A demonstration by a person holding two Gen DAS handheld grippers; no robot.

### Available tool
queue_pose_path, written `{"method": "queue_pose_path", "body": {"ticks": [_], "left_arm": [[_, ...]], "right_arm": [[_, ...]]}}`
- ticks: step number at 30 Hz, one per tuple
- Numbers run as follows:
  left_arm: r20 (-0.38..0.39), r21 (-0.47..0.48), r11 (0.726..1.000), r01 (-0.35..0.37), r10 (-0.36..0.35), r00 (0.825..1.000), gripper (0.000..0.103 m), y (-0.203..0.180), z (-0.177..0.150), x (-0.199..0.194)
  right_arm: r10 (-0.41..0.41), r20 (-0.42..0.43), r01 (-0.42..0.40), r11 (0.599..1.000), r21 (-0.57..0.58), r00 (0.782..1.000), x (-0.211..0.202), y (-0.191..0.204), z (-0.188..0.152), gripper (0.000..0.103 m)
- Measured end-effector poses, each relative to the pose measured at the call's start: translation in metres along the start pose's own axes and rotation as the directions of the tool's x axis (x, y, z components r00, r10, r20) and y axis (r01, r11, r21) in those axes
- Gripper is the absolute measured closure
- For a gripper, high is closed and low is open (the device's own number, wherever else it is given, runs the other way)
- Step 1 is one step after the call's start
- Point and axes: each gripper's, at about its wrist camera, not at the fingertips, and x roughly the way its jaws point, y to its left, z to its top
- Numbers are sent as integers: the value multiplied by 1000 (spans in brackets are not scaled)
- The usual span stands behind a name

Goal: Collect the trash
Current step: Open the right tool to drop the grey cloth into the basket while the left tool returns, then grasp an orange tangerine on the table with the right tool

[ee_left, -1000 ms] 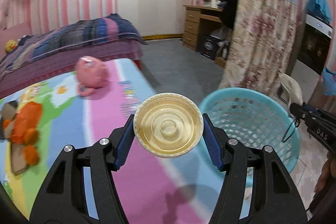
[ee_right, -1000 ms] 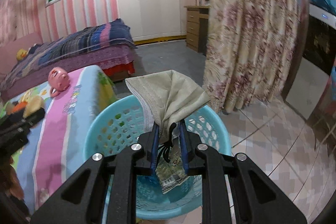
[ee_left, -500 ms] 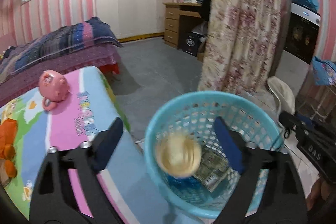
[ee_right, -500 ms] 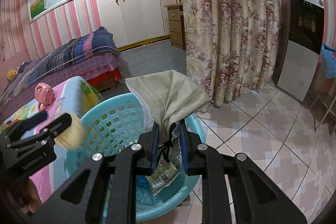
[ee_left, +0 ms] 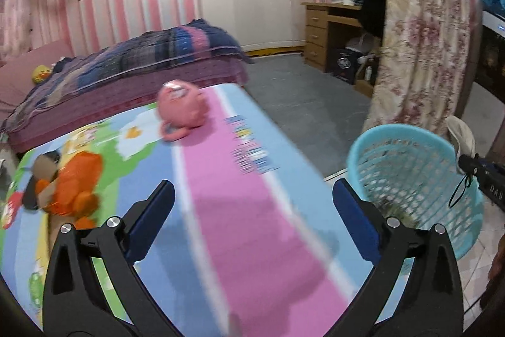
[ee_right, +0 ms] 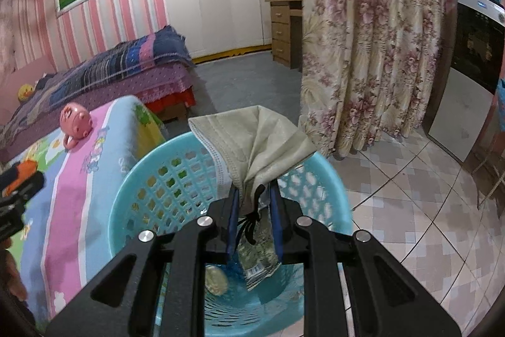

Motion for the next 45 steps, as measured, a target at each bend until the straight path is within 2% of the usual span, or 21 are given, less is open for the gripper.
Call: {"method": "queue_pose_path", "body": {"ticks": [5, 7, 8, 9, 11, 12, 17, 21, 27, 30, 35, 39, 42, 45], "left_arm": [[8, -34, 997, -70, 71, 997, 6, 36, -8, -17], [9, -57, 994, -91, 91, 996, 6, 51, -13, -23], [6, -70, 993, -95, 95, 995, 6, 58, -15, -23], [-1, -79, 992, -98, 98, 995, 6, 64, -17, -23], [-13, -91, 990, -107, 107, 994, 6, 73, -20, -22], [-21, -100, 988, -115, 113, 993, 6, 81, -20, -22], [-5, -115, 982, -151, 151, 988, 6, 111, -20, -29], [-1, -122, 974, -193, 194, 981, 6, 144, -20, -36], [3, -146, 957, -249, 252, 968, 6, 205, -29, -51], [-20, -173, 942, -286, 287, 958, 6, 239, -37, -52], [-72, -256, 915, -311, 303, 950, 6, 294, -48, -50], [-92, -282, 900, -333, 320, 943, 6, 317, -55, -49], [-101, -284, 899, -332, 316, 943, 6, 324, -60, -49], [-114, -281, 901, -330, 311, 944, 6, 325, -62, -47]], "right_arm": [[-24, -5, 24, 1000, -2, 1000, 5, 6, -1, 80], [-34, -10, 34, 999, 3, 999, 9, 8, -4, 65], [-44, -11, 44, 999, -1, 999, 11, 10, -5, 46], [-63, -15, 63, 998, -8, 998, 12, 13, -8, 37], [-68, -27, 68, 998, -13, 997, 13, 16, -8, 37], [-70, -26, 70, 997, -12, 997, 12, 18, -8, 34], [-51, 72, 53, 998, -20, 996, -13, 42, 1, 15], [10, 118, -5, 999, -47, 993, -27, 72, 7, 12], [134, 105, -118, 982, -148, 985, -33, 137, 9, 12], [197, 86, -174, 960, -221, 977, -34, 181, 6, 12], [286, 46, -260, 917, -301, 957, -34, 245, -7, 12], [355, 2, -328, 867, -374, 935, -33, 302, -25, 12], [388, -45, -373, 840, -393, 921, -27, 329, -37, 12], [392, -91, -396, 837, -376, 915, -18, 346, -45, 12]]}}
